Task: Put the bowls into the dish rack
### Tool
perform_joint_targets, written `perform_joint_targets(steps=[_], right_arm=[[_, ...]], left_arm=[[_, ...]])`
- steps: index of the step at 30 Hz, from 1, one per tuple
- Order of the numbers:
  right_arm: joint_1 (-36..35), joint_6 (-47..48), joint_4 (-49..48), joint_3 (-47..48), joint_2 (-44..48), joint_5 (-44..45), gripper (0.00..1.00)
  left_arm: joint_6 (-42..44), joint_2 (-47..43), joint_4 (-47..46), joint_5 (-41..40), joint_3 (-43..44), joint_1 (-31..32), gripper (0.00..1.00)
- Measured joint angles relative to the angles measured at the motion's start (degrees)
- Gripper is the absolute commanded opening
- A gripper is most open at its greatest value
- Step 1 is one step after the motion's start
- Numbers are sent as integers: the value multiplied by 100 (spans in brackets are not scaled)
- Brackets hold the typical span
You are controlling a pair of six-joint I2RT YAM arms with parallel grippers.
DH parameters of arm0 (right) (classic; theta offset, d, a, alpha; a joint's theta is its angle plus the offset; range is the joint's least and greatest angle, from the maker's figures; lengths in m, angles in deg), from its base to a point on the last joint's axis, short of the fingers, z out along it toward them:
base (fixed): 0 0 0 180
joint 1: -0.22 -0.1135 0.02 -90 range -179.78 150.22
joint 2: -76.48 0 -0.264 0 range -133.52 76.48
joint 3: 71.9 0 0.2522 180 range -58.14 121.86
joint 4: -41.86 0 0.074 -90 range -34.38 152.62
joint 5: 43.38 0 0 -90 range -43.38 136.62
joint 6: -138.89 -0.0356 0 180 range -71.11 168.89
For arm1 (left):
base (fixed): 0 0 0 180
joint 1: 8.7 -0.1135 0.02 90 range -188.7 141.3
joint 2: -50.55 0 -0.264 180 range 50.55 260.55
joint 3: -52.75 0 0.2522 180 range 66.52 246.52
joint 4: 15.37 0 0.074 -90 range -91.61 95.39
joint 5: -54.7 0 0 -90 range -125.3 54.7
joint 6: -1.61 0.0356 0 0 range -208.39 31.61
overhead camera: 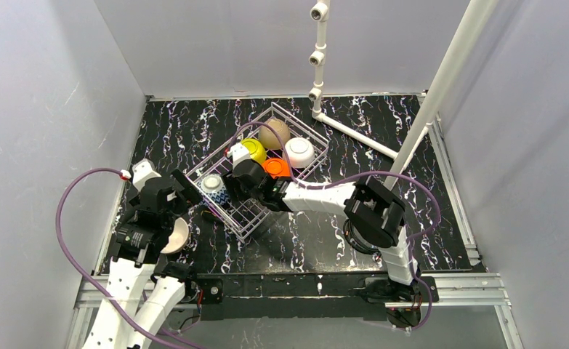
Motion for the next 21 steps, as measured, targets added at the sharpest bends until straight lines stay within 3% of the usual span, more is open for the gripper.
perform_joint_targets(steps=[6,13,21], right_arm=[[9,400,-94,0,-39,107,73],[9,214,-330,0,9,-564,75],[9,44,-337,603,-116,-1016,79]], left_arm=[[-22,81,-2,2,0,0,98],[-153,85,-2,31,-9,0,93],[-223,44,2,39,-11,0,94]])
